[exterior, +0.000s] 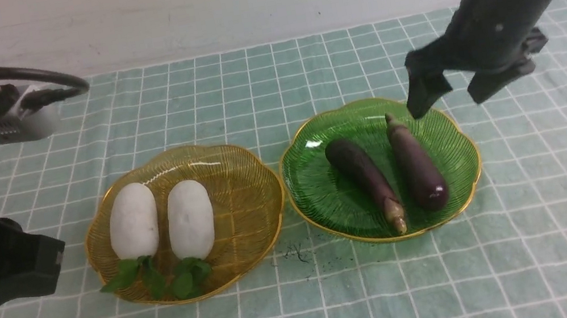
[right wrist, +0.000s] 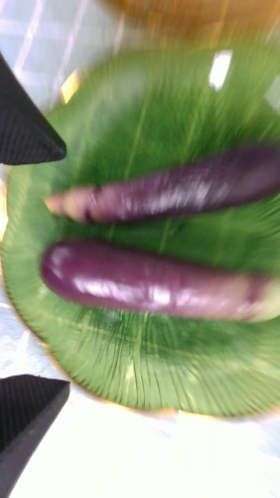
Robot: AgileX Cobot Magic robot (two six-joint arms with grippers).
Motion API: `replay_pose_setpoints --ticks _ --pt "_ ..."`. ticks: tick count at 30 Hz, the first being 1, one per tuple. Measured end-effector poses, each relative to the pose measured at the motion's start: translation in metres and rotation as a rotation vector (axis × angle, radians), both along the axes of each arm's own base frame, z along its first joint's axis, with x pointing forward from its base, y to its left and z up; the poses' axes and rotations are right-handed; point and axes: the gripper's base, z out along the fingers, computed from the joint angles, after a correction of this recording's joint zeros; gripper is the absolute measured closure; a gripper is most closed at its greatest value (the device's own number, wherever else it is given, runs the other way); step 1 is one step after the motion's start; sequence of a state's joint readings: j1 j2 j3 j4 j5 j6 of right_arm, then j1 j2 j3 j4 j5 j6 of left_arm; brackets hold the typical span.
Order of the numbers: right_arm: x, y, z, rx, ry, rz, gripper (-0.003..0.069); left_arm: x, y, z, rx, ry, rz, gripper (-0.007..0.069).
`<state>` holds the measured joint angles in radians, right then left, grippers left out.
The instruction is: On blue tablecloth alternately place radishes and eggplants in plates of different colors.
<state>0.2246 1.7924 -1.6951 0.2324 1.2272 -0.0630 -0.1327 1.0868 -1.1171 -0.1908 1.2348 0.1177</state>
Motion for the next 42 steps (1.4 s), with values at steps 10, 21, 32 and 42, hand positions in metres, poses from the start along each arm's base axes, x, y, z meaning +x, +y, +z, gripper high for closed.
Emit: replay_pose_setpoints --ticks 10,21,32,42 --pt "-0.172 -0.044 0.116 0.053 -0.449 -0.03 0.0431 -0.043 0.005 0.021 -0.036 -0.158 0.001 0.0632" --pt "-0.335 -0.093 0.035 0.254 -1.409 -0.187 0.0671 -0.058 0.006 0.011 -0.099 -0.337 0.037 0.0632" --pt "-0.354 -0.099 -0.014 0.316 -1.507 -0.217 0.0671 -0.066 0.007 -0.011 -0.1 -0.338 0.046 0.0632" --pt "-0.354 -0.099 -0.015 0.315 -1.496 -0.216 0.0671 -0.129 0.018 -0.026 -0.159 -0.679 0.079 0.0632"
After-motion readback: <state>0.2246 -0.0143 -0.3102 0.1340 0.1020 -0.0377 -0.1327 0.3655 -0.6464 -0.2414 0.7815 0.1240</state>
